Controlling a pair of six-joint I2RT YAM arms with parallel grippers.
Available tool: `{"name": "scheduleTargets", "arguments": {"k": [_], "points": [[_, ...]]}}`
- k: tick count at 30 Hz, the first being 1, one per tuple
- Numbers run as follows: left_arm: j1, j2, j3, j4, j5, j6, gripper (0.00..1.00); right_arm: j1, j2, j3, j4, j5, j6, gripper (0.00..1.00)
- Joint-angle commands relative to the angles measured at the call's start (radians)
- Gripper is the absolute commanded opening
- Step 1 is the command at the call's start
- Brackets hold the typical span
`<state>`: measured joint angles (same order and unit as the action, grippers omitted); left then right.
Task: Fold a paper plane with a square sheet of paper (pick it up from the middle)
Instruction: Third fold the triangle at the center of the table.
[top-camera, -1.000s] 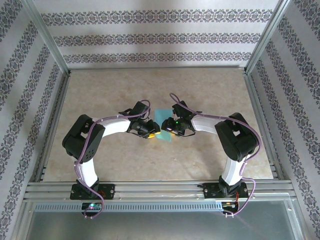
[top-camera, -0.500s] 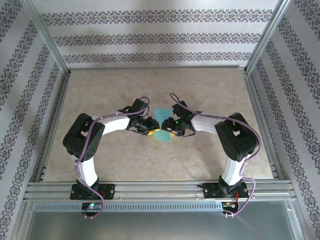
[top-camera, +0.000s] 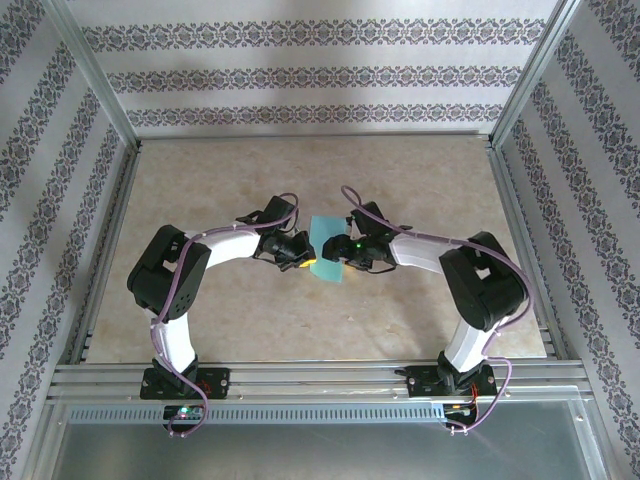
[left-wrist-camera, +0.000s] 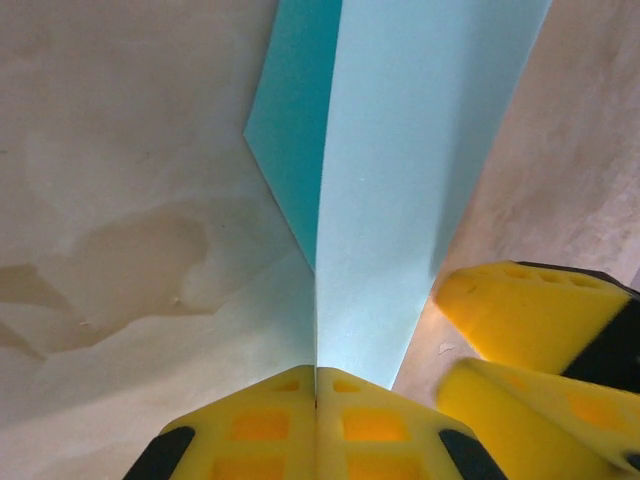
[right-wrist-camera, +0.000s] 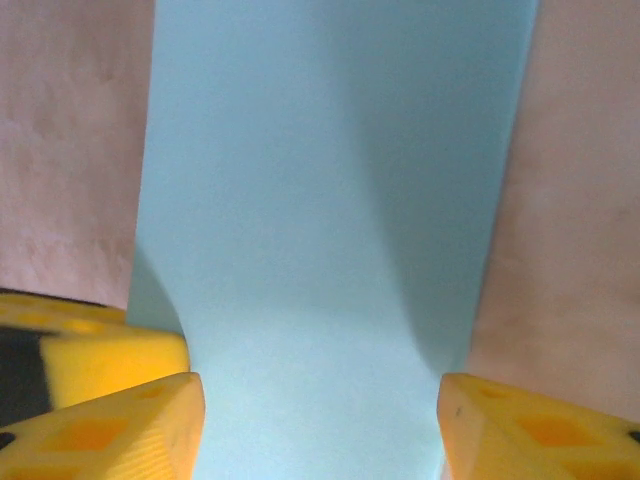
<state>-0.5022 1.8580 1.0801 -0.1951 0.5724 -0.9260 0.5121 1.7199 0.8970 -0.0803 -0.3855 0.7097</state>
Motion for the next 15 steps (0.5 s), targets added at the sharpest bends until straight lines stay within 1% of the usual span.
{"name": "scheduleTargets", "arguments": {"k": [1,5,8,10,12,13,15], "points": [[0.009,-0.021,0.022,-0.044,0.003,-0.048,0.04,-0.007,-0.127,-0.049,0.05,0.05,-0.183,0.68],[0.01,-0.043,0.024,-0.043,0.004,-0.097,0.04,0.035,-0.251,-0.133,0.101,0.175,-0.389,0.7],[0.01,-0.052,0.021,-0.028,0.015,-0.138,0.05,0.072,-0.306,-0.19,0.164,0.219,-0.524,0.68],[0.01,-0.059,0.018,-0.023,0.018,-0.166,0.05,0.083,-0.32,-0.219,0.209,0.211,-0.572,0.64],[0.009,-0.066,0.017,-0.014,0.024,-0.197,0.05,0.093,-0.311,-0.238,0.252,0.161,-0.638,0.57],[0.01,-0.069,0.015,-0.011,0.024,-0.209,0.05,0.108,-0.309,-0.256,0.285,0.154,-0.672,0.57],[0.009,-0.077,0.011,-0.004,0.029,-0.233,0.05,0.151,-0.303,-0.295,0.355,0.184,-0.743,0.58]]}}
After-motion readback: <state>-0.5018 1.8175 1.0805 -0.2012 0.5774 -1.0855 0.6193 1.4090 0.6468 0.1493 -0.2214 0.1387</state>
